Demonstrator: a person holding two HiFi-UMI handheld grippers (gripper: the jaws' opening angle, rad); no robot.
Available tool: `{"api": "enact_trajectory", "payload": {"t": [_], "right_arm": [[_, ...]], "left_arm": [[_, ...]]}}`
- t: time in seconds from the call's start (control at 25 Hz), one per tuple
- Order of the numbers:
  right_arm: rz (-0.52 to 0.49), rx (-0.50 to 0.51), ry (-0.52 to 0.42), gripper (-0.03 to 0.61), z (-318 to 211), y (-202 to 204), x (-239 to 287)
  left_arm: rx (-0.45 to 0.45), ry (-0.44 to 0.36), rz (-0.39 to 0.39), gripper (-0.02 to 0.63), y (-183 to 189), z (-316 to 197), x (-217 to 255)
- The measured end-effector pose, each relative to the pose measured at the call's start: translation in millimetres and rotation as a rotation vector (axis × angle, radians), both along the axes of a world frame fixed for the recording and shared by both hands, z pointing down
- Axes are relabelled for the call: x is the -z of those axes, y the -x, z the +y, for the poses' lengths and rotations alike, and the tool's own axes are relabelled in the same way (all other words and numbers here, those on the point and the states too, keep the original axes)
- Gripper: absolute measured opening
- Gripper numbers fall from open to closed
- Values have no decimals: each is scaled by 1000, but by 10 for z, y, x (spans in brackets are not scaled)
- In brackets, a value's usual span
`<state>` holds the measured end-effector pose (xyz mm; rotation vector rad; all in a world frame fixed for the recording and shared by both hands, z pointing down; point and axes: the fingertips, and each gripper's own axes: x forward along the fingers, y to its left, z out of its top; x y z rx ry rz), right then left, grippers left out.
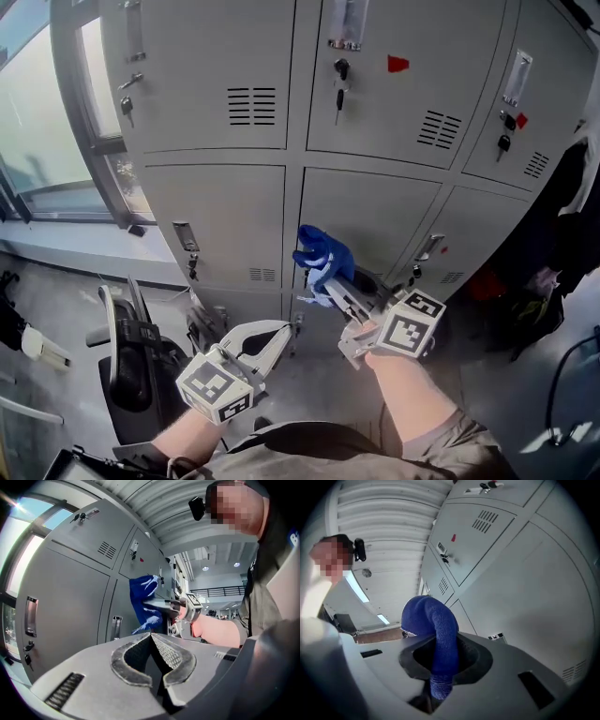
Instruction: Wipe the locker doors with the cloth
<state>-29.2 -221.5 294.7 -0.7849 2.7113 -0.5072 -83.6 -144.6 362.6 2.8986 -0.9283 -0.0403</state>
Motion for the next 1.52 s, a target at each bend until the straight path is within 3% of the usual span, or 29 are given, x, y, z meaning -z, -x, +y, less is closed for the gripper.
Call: {"api": "enact_trajectory", "payload": {"t": [0.12,0.48,0.68,0.8,1.08,1.52], "right_arm": [[-66,24,62,55,-197,3,43],[-139,92,149,55,-644,206,314],[-220,84,261,55,-872,185,271],[-259,89,282,57,-951,123,249],[-339,42,313,57,-1040,-295,200],[-394,-91,297,55,-1082,-1294,207]], "left_arm": [[20,25,3,-2,-28,44,-81],[50,46,-12,-1,-61,99,-159],[57,55,-13,-1,-54,115,-186],[63,63,-14,-2,-50,110,-209],[47,80,-20,0,-157,95,-271],[-21,82,-35,-2,-560,97,-289]]}}
